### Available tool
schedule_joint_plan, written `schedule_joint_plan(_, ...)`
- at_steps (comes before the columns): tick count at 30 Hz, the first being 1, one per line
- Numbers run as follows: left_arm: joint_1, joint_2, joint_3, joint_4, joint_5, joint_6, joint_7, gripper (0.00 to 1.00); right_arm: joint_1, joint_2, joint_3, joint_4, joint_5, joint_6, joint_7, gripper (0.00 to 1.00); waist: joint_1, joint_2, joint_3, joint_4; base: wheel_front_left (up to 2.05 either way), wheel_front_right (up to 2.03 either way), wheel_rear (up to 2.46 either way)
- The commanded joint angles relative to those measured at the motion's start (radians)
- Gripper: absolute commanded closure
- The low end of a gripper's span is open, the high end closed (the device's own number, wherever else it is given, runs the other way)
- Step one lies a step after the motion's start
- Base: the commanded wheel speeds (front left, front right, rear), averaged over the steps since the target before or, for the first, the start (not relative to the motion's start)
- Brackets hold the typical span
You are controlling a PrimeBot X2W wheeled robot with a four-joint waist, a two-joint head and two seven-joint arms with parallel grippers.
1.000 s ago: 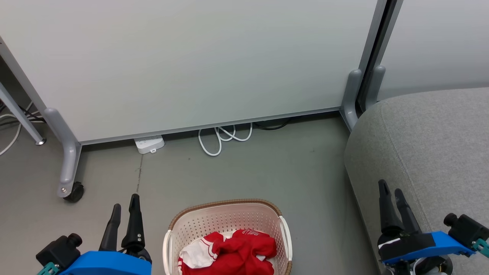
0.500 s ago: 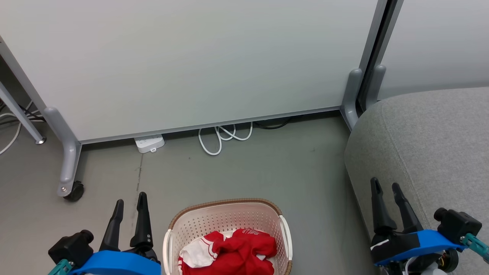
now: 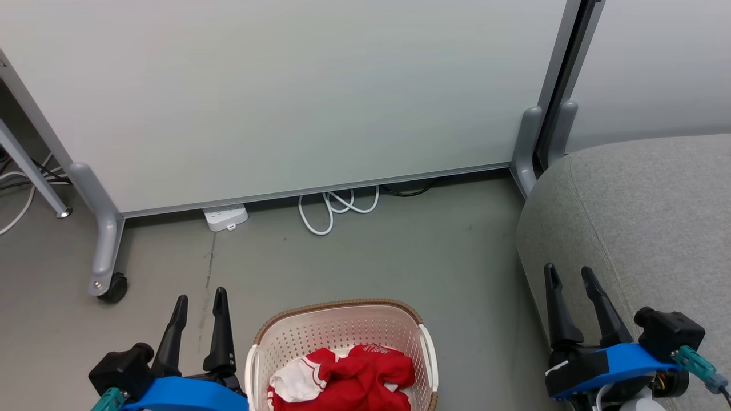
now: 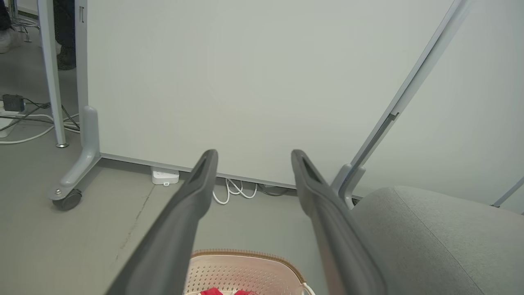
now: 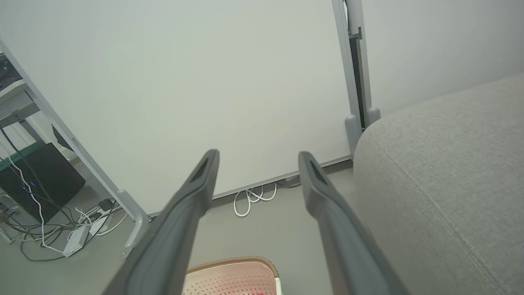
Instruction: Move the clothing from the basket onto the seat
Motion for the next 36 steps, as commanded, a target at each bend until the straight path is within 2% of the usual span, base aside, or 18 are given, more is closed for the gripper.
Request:
schedule_joint_plan(1,-0.015,0.006,-0.005,-0.002,0.024,0.002,-0.008,0.00,-0.018,-0.006,0.004,-0.012,-0.025,0.000,-0.011,0.00,0.0000,0.0000,-0.001,0.001,0.00,0.00,0.00)
schedule_joint_plan(13,-0.016,0.007,-0.024,0.008,0.117,0.013,-0.034,0.00,-0.010,-0.006,0.013,-0.022,-0.135,0.000,-0.028,0.00,0.0000,0.0000,-0.002,0.007,0.00,0.00,0.00)
schedule_joint_plan(36,-0.018,0.009,-0.054,0.032,0.195,0.045,-0.079,0.00,-0.008,-0.007,0.010,-0.030,-0.315,0.000,-0.061,0.00,0.0000,0.0000,-0.003,0.013,0.00,0.00,0.00)
